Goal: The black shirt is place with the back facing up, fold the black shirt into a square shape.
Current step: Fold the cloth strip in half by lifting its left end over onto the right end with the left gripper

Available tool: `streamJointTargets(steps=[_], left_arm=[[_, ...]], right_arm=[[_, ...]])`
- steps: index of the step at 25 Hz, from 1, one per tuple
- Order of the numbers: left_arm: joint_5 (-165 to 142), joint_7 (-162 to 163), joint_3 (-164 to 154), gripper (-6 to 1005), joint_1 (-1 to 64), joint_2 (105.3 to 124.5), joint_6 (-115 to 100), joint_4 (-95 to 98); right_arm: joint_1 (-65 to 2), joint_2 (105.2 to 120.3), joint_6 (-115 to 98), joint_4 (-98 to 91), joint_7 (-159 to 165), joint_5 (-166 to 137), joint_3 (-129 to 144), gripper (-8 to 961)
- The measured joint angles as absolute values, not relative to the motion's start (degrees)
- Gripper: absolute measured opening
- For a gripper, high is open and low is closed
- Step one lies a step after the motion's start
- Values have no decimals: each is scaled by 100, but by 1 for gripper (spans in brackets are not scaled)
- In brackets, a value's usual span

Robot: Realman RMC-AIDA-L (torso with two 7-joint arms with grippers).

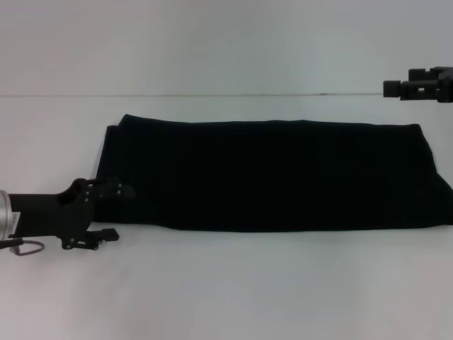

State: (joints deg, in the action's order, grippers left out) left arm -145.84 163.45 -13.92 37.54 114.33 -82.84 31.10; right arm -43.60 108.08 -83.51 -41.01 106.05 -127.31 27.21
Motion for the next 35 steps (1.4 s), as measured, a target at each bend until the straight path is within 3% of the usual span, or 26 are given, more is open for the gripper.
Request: streamJointTargets(steps=[35], left_arm=[[-14561,16275,-1422,902,3816,11411,-7264,2942]], right_arm=[[-4299,10774,-8296,-4157,10600,-12497,2668,931]])
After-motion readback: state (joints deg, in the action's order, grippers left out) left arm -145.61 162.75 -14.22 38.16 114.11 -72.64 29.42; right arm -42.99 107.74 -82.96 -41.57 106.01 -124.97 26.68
